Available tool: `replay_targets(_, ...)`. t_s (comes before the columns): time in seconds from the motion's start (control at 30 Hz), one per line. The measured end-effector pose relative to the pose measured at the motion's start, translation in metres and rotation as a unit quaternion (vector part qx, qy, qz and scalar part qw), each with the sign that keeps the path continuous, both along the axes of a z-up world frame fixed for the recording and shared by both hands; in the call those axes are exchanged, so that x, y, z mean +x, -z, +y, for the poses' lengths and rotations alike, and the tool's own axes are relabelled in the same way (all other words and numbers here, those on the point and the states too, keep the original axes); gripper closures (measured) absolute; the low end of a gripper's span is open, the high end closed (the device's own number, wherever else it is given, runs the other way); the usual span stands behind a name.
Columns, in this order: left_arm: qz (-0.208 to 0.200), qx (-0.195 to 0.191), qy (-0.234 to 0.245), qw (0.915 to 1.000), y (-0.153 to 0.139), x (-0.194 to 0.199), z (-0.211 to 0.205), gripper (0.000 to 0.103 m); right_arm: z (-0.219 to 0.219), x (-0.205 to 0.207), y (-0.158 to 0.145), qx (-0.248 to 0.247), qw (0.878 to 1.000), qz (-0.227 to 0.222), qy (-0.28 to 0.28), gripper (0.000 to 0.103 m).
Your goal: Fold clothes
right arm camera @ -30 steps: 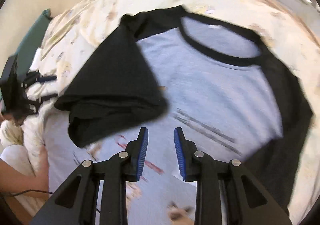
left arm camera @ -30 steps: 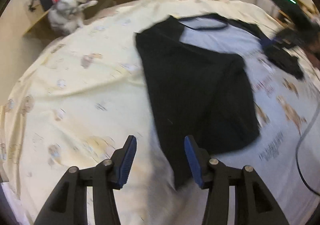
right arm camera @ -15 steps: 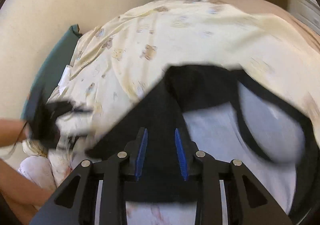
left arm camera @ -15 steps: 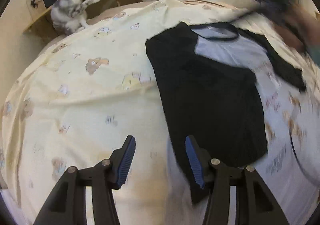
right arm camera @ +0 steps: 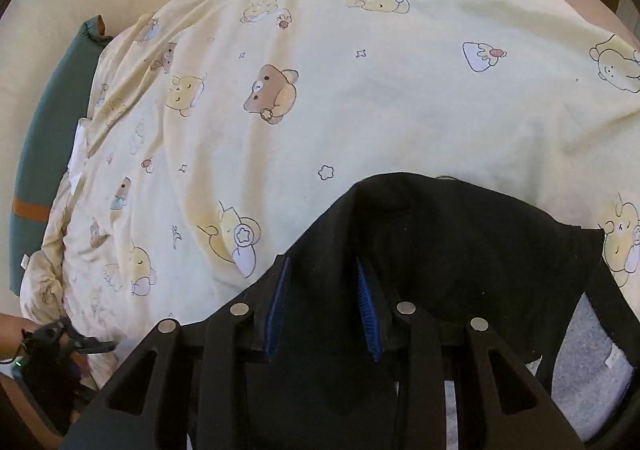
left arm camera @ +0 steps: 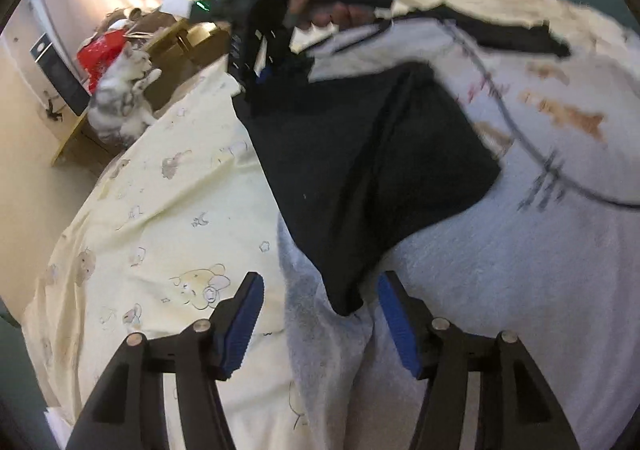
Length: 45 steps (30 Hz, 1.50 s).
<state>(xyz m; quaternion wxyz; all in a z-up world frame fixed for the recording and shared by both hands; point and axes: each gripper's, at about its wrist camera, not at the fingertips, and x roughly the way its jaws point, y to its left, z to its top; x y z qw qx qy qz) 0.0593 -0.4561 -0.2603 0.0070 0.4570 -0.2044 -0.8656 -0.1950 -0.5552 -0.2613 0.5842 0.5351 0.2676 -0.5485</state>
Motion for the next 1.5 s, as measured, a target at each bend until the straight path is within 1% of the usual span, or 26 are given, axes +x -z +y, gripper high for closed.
replay_targets(0.03, -0.001, -0.007, 0.003, 1.0000, 0.004, -0.002, 0.002, 0.042, 0.001, 0.000, -0.002, -0.002, 1.000, 0.008, 0.004, 0.066)
replay_targets(0.07, -0.001, -0.025, 0.001, 0.9997, 0.010, -0.003, 0.004, 0.042, 0.002, -0.001, -0.003, -0.003, 1.000, 0.014, 0.008, 0.066)
replay_targets(0.13, -0.008, -0.053, -0.007, 0.9986, 0.021, -0.008, 0.005, 0.043, 0.005, -0.006, -0.004, -0.009, 1.000, 0.009, 0.026, 0.066)
replay_targets(0.17, -0.005, -0.054, -0.004, 0.9985, 0.022, -0.008, 0.005, 0.046, 0.006, -0.008, -0.004, -0.012, 0.999, 0.006, 0.035, 0.066)
replay_targets(0.2, -0.003, -0.055, -0.001, 0.9985, 0.023, -0.008, 0.005, 0.053, 0.009, -0.011, -0.005, -0.018, 0.999, -0.002, 0.043, 0.066)
replay_targets(0.23, -0.006, -0.056, -0.007, 0.9984, 0.024, -0.008, 0.002, 0.073, 0.012, -0.016, -0.008, -0.028, 0.998, -0.006, 0.049, 0.066)
replay_targets(0.27, -0.010, -0.057, -0.013, 0.9982, 0.025, -0.008, -0.002, 0.081, 0.016, -0.020, -0.010, -0.037, 0.998, -0.010, 0.056, 0.066)
replay_targets(0.3, -0.013, -0.059, -0.018, 0.9980, 0.026, -0.008, -0.005, 0.086, 0.019, -0.025, -0.013, -0.046, 0.997, -0.014, 0.062, 0.066)
replay_targets(0.4, 0.008, -0.076, -0.025, 0.9967, 0.023, -0.003, -0.007, 0.093, 0.021, -0.033, -0.013, -0.040, 0.997, -0.039, 0.053, 0.066)
replay_targets(0.5, 0.024, -0.100, -0.030, 0.9943, 0.021, 0.002, -0.007, 0.093, 0.012, -0.022, -0.010, -0.022, 0.999, -0.033, 0.015, 0.066)
replay_targets(0.6, 0.042, -0.106, -0.054, 0.9920, 0.017, 0.004, -0.014, 0.094, 0.002, -0.006, -0.002, -0.004, 1.000, -0.011, -0.014, 0.067)
replay_targets(0.63, 0.048, -0.107, -0.063, 0.9911, 0.015, 0.004, -0.017, 0.094, -0.001, -0.001, 0.001, 0.001, 1.000, -0.004, -0.023, 0.079)
replay_targets(0.67, 0.054, -0.107, -0.072, 0.9901, 0.013, 0.004, -0.020, 0.094, -0.005, 0.004, 0.001, 0.001, 1.000, -0.001, -0.031, 0.101)
replay_targets(0.7, 0.054, -0.104, -0.085, 0.9895, 0.010, 0.005, -0.025, 0.094, -0.009, 0.008, 0.000, -0.006, 0.999, -0.013, -0.039, 0.100)
replay_targets(0.8, 0.041, -0.061, -0.134, 0.9882, 0.010, 0.004, -0.047, 0.094, -0.021, 0.009, -0.009, -0.021, 0.999, 0.004, -0.038, 0.100)
replay_targets(0.87, 0.033, -0.032, -0.169, 0.9846, 0.010, 0.003, -0.063, 0.094, -0.031, 0.004, -0.013, -0.029, 0.999, 0.009, -0.029, 0.100)
replay_targets(1.03, 0.034, 0.022, -0.211, 0.9766, 0.010, -0.002, -0.083, 0.094, -0.063, -0.004, -0.010, -0.023, 0.999, 0.020, -0.013, 0.101)
replay_targets(1.07, 0.033, 0.032, -0.222, 0.9741, 0.010, -0.002, -0.087, 0.094, -0.069, -0.005, -0.006, -0.017, 0.999, 0.025, -0.011, 0.101)
replay_targets(1.13, 0.025, 0.072, -0.252, 0.9648, 0.011, -0.002, -0.100, 0.093, -0.079, -0.009, 0.002, -0.001, 1.000, 0.029, -0.009, 0.101)
replay_targets(1.17, 0.021, 0.081, -0.261, 0.9616, 0.013, -0.003, -0.104, 0.091, -0.083, -0.010, 0.007, 0.012, 0.999, 0.028, -0.012, 0.101)
replay_targets(1.23, 0.011, 0.086, -0.272, 0.9584, 0.017, -0.004, -0.108, 0.090, -0.091, -0.011, 0.016, 0.038, 0.999, 0.025, -0.018, 0.100)
replay_targets(1.3, 0.007, 0.071, -0.264, 0.9619, 0.018, -0.005, -0.104, 0.090, -0.098, -0.011, 0.013, 0.061, 0.996, 0.032, -0.049, 0.100)
replay_targets(1.37, 0.005, 0.077, -0.268, 0.9604, 0.020, -0.002, -0.104, 0.088, -0.104, -0.014, 0.007, 0.086, 0.993, 0.038, -0.077, 0.099)
replay_targets(1.4, 0.003, 0.081, -0.272, 0.9589, 0.021, -0.001, -0.105, 0.084, -0.108, -0.017, 0.001, 0.097, 0.990, 0.044, -0.089, 0.099)
replay_targets(1.47, 0.003, 0.086, -0.277, 0.9569, 0.021, -0.001, -0.108, 0.082, -0.115, -0.032, -0.026, 0.087, 0.985, 0.130, -0.075, 0.088)
replay_targets(1.5, 0.001, 0.083, -0.277, 0.9573, 0.023, -0.005, -0.110, 0.082, -0.116, -0.046, -0.040, 0.077, 0.988, 0.126, -0.050, 0.085)
